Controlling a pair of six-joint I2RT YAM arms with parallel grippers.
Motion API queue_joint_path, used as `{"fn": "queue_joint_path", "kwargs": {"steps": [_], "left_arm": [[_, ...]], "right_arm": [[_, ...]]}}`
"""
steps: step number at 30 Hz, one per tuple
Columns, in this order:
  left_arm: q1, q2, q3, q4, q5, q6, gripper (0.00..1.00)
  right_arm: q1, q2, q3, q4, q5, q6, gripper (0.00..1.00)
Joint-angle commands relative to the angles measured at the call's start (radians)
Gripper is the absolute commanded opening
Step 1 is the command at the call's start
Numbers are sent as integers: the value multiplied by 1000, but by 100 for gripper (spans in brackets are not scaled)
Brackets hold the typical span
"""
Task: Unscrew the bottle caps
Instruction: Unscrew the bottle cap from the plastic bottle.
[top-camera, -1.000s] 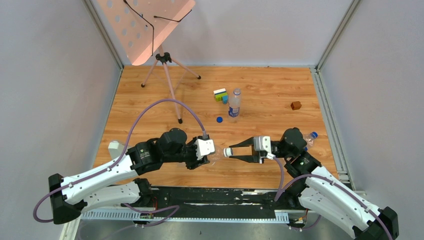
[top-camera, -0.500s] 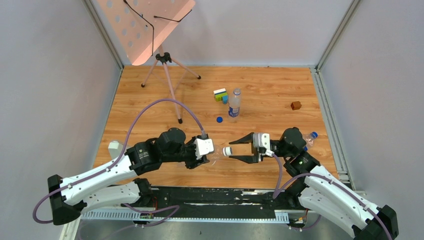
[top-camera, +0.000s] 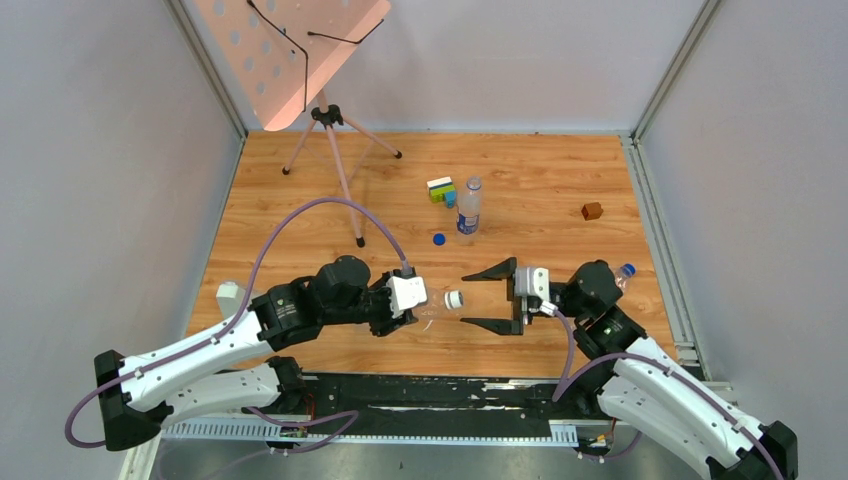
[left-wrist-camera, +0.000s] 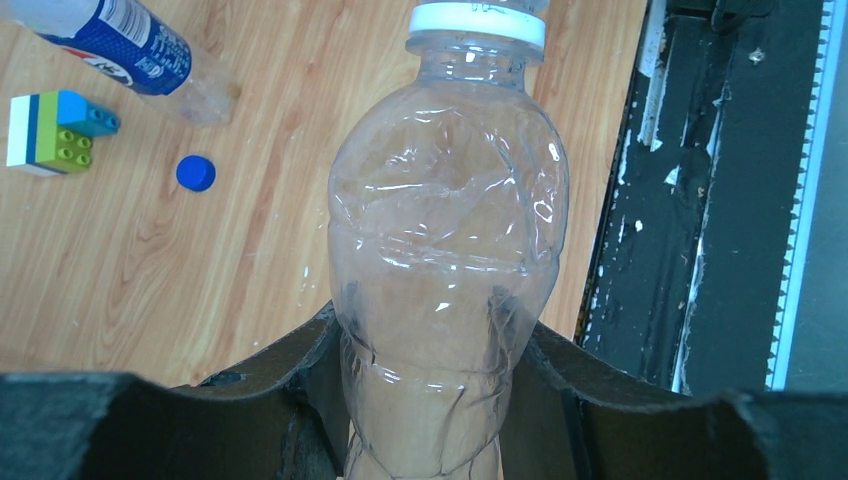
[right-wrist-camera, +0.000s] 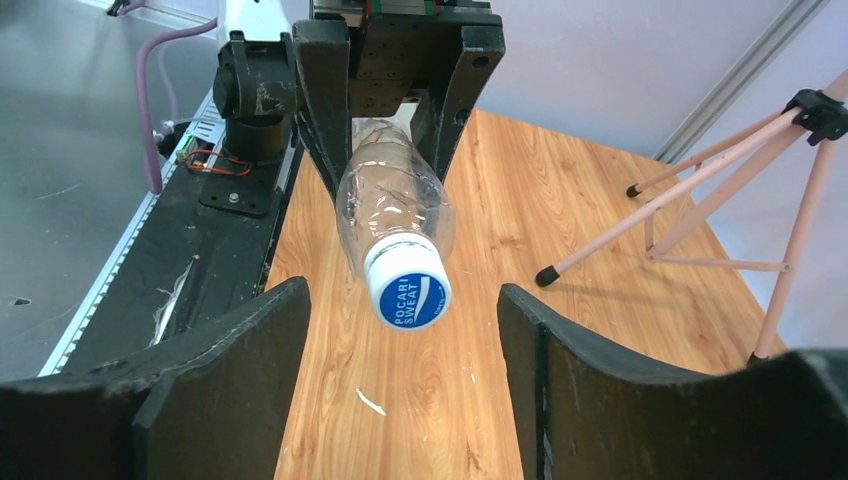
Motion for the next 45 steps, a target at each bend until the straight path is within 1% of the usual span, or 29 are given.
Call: {"fn": "queue_joint_path", "kwargs": {"steps": [1,4,8,10,11,12,13,15,16,17,18,20,22,25,26,27,32,34,40,42,45], "left_arm": [[5,-36,-12,48,-45,5,0],[5,-47,-19,64,-66,5,0],[5,-45,-17,65,-105,10,0],[5,-47,-15,62,-123,9,0],[5,-50,-16,62,-129,7,0],[5,-54,-18,64,-146,6,0],[5,-57,-21,67,-153,4,0],[5,-69,-26,76,-167,5,1],[5,-75,-31,86,-190,8,1],[5,-79,-35,91,-197,11,1],[5,-83,-41,101,-207,17,1],[5,-85,-45,112,-218,23,1],[5,-82,-47,114,-225,26,1],[5,-75,-43,109,-228,27,1],[5,-71,-42,105,-228,26,1],[5,-69,-41,103,-229,26,1],[5,-66,-45,105,-230,24,1],[5,-65,-44,104,-230,24,1],[5,-58,-45,108,-230,28,1],[5,-56,-44,106,-230,25,1],[5,-54,-44,109,-225,24,1]], "right_arm": [[-5,-50,-27,55,36,54,70],[-5,-91,-53,92,91,111,73],[-5,-123,-73,179,190,248,79],[-5,-124,-70,202,281,371,83],[-5,-117,-57,192,354,446,85],[-5,-107,-36,165,444,539,85],[-5,-93,8,89,533,629,85],[-6,-50,134,-154,703,831,84],[-6,-19,195,-274,734,900,83],[-7,12,237,-348,717,946,83],[-7,39,263,-383,675,989,83],[-8,86,280,-395,578,1068,85],[-8,129,271,-356,489,1155,84],[-8,197,248,-260,362,1241,82],[-8,224,249,-212,334,1254,82],[-8,236,251,-201,314,1259,81],[-8,288,271,-192,301,1232,78],[-8,298,272,-191,305,1229,75],[-8,312,273,-181,276,1230,57],[-8,310,270,-179,264,1221,55],[-8,312,271,-184,250,1195,45]]}}
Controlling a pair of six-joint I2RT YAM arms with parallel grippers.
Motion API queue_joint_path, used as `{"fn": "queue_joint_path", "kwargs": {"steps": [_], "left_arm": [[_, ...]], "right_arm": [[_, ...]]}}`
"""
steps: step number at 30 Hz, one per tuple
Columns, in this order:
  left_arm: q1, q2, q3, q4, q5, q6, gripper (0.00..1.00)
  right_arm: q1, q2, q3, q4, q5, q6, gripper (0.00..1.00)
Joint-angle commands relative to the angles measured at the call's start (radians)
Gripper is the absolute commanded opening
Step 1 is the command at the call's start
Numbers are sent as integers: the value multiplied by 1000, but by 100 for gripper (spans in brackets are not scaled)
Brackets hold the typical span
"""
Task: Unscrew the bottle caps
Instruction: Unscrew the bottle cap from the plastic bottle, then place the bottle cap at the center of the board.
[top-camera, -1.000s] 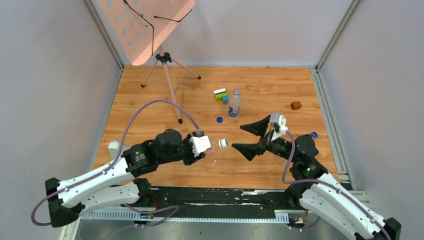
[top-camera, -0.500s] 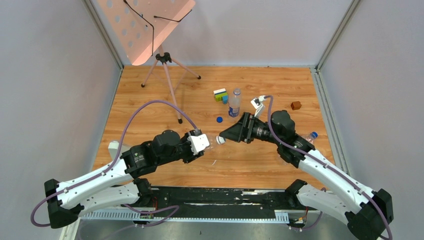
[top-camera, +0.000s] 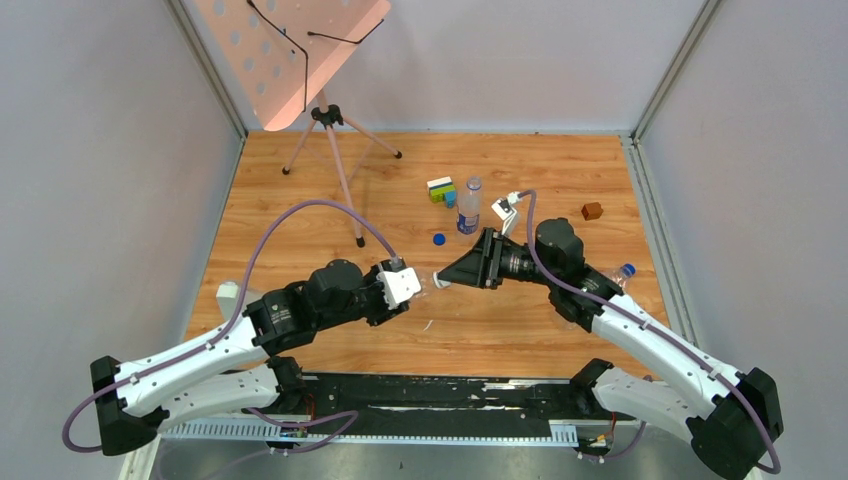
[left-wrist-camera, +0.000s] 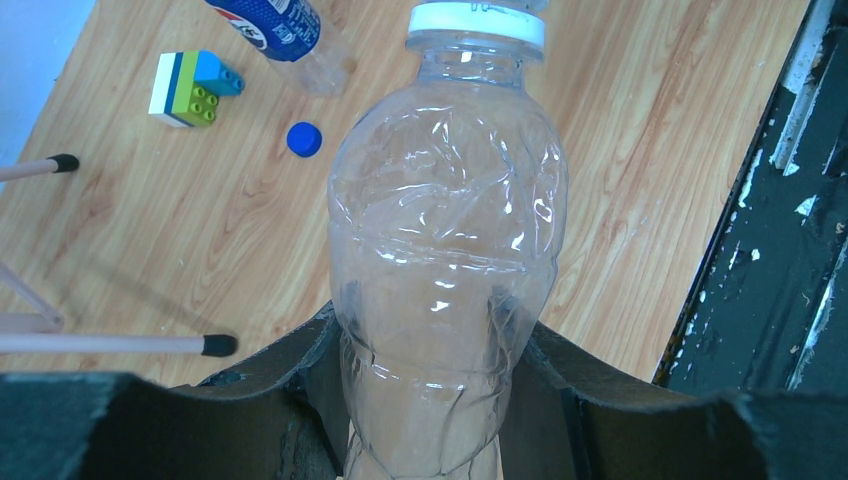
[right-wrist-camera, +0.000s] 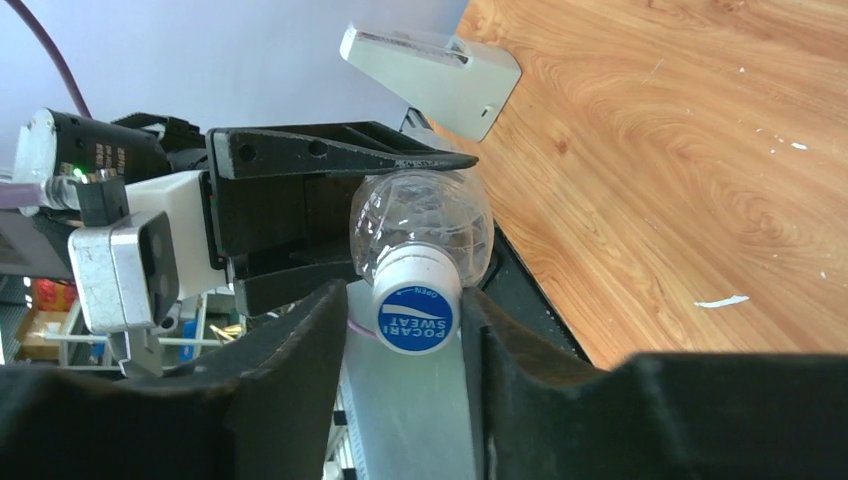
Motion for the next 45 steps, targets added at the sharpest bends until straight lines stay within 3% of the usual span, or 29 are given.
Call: {"fn": "queue_joint_path", "kwargs": {"steps": [1,5,8,15,21,24,29,33,38,42,45], "left_arm": [[5,-1,1,53,-2,13,0],[5,-3,2,58,-10,0,0],[5,3,11,46,2,-29,1],[5,15,37,16,83,-59,0],[11,0,43,12,167,-64,0],[14,0,45,10,193,-59,0],[13,2,44,9,196,-51,0],[14,9,43,9,182,-48,0],[14,9,42,5,3,-64,0],[14,-30,25,30,-96,-82,0],[14,-73,-9,78,-114,-94,0]], "right_arm": [[0,-1,24,40,-36,-25,40],[0,0,33,25,-55,-87,19],[0,-3,36,17,-65,-156,9],[1,-58,18,55,-135,-462,5],[4,-164,-89,193,-408,-800,3],[8,-220,-134,202,-418,-976,0],[8,-308,-183,186,-272,-1138,0],[7,-358,-220,202,-137,-1145,0],[8,-318,-244,184,300,-943,1],[-4,-168,-207,26,723,-639,6],[-36,-43,-156,-81,767,-486,6]]}}
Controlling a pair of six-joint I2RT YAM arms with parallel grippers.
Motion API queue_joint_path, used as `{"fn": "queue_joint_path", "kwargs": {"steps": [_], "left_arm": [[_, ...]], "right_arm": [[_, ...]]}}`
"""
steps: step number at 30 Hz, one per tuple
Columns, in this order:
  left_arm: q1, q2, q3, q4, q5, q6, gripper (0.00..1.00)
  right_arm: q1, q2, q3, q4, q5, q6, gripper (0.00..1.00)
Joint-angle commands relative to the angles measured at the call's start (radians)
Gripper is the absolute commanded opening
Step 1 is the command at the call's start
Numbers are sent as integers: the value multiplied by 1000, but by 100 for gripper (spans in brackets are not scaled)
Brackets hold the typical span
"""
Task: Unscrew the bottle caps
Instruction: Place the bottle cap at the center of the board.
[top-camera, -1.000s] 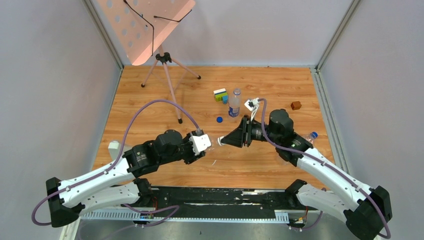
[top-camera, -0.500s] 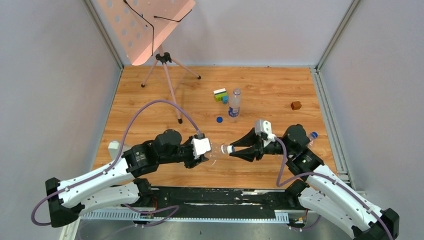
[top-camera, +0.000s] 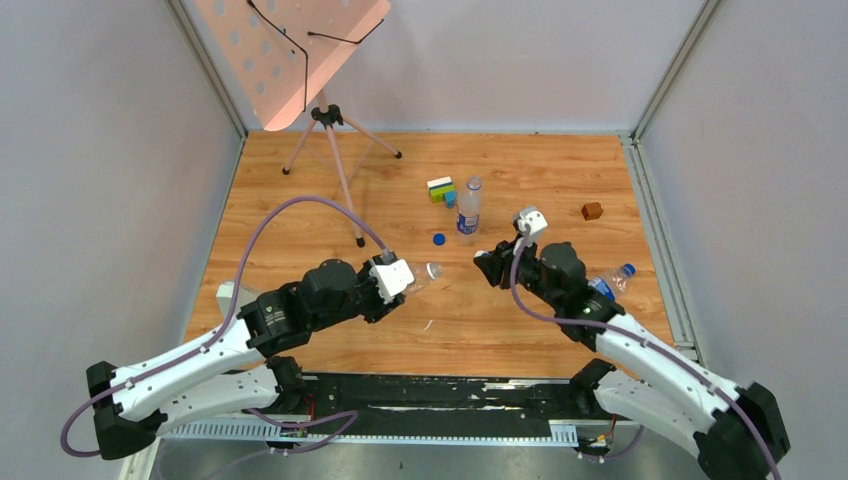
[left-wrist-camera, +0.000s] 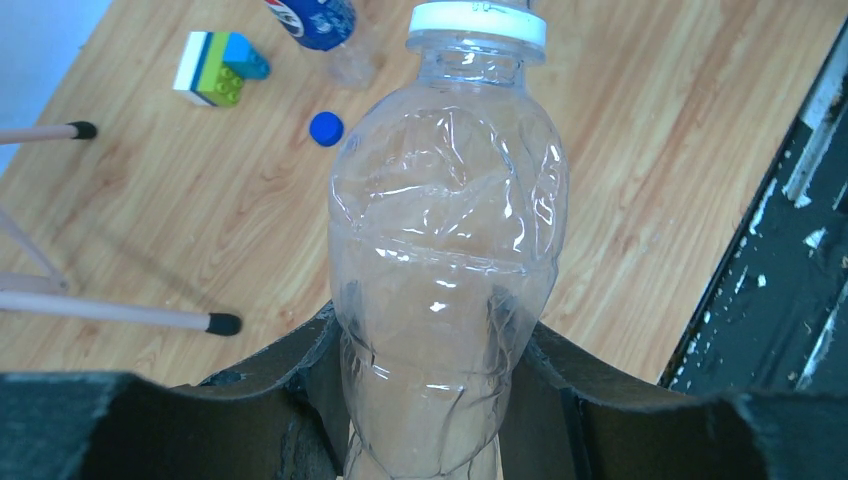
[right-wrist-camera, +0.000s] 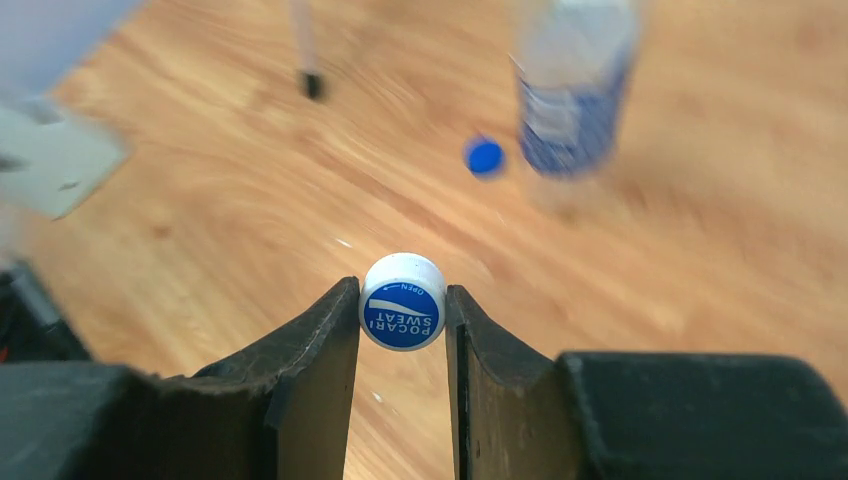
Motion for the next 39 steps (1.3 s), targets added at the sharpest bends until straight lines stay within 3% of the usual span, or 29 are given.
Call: {"fn": "queue_joint_path", "kwargs": {"steps": [1,9,17,20,22,28,39], "left_arm": [[2,-85,-32,111,-92,-44,0],[2,-138,-71,159,-85,-79,1],[2,-140,-77,158,-76,-93,1],[1,-137,-78,164,-71,-94,1],[2,-134,-78,165,-68,-96,2],[2,-129,-87,178,-55,-114,2],[1,-113,-109,225,-53,-122,5]], "right_arm": [[-45,181,79,-176,279,327,6],[-75,547,209,-203,266,456,7],[-92,699,272,-199,343,559,19],[-102,728,276,-199,352,593,24],[-105,739,276,-199,349,604,39],[-115,722,266,-200,317,608,65],[-122,589,228,-252,281,585,70]]}}
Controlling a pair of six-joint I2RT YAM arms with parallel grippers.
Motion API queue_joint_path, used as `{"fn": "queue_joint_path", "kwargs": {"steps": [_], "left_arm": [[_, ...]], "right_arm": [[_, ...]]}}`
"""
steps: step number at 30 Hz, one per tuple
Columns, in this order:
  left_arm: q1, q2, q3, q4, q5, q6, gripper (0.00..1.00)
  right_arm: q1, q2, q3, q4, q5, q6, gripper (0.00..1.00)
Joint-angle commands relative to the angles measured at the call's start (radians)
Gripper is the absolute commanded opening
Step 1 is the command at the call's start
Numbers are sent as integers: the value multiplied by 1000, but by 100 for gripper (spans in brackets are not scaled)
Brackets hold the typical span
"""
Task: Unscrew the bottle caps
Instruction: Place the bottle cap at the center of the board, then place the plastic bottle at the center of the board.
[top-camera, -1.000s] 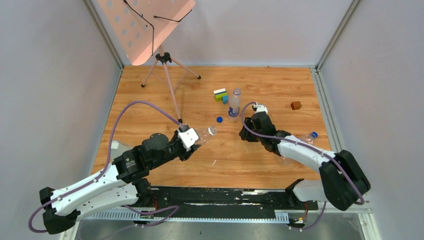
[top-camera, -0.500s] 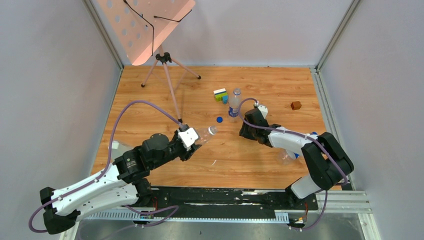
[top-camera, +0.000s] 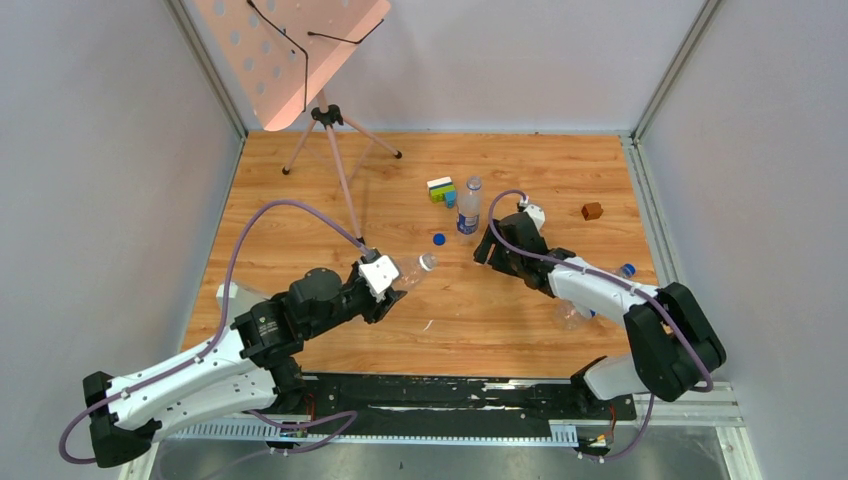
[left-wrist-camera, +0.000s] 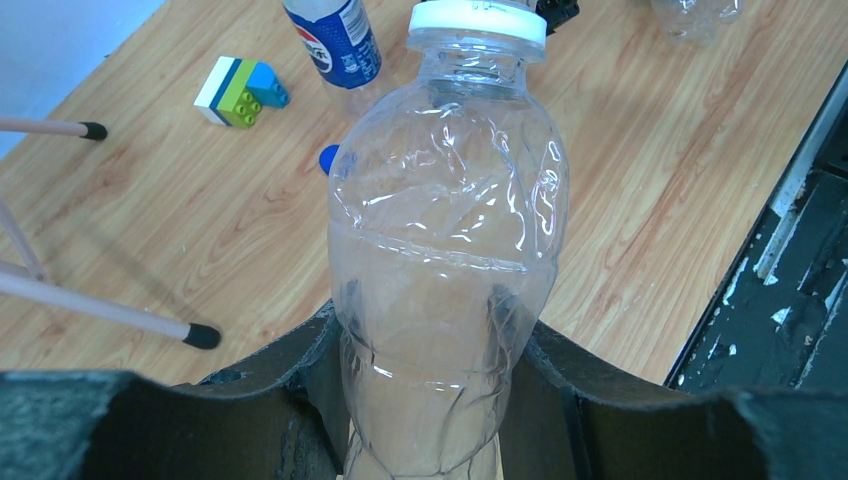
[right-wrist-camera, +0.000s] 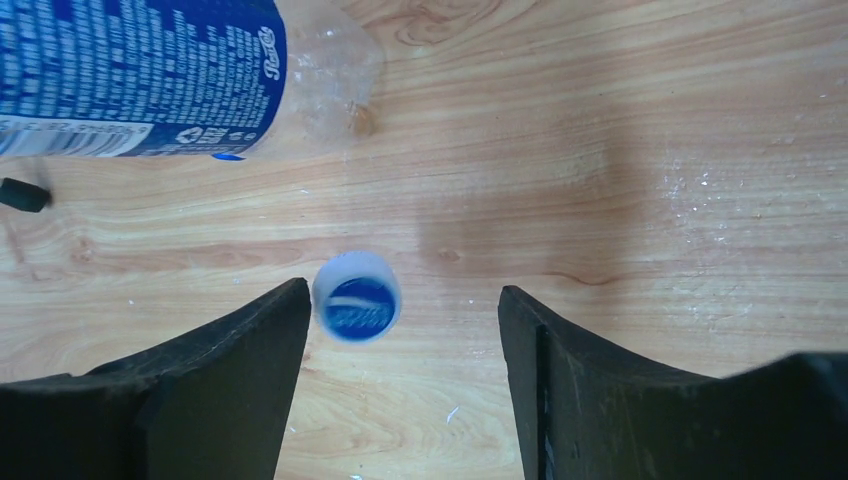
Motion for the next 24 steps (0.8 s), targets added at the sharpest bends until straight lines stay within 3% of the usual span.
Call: {"fn": "queue_joint_path", "kwargs": {"steps": [1,12,20,24], "left_arm": [[1,10,-1,76,9,-16,5],[2,26,-7,85,17,-30,6],[2,35,-103,258,31,-60,8],[2,41,-144,365,24,-70,9]], "right_arm": [[-5,-46,-12,-20,-21,5,70],[-5,-42,-1,-1,-137,-36,70],[-5,-359,-74,39,-361,-80,68],[-5,-535,-88,75,-528,-100,74]]}}
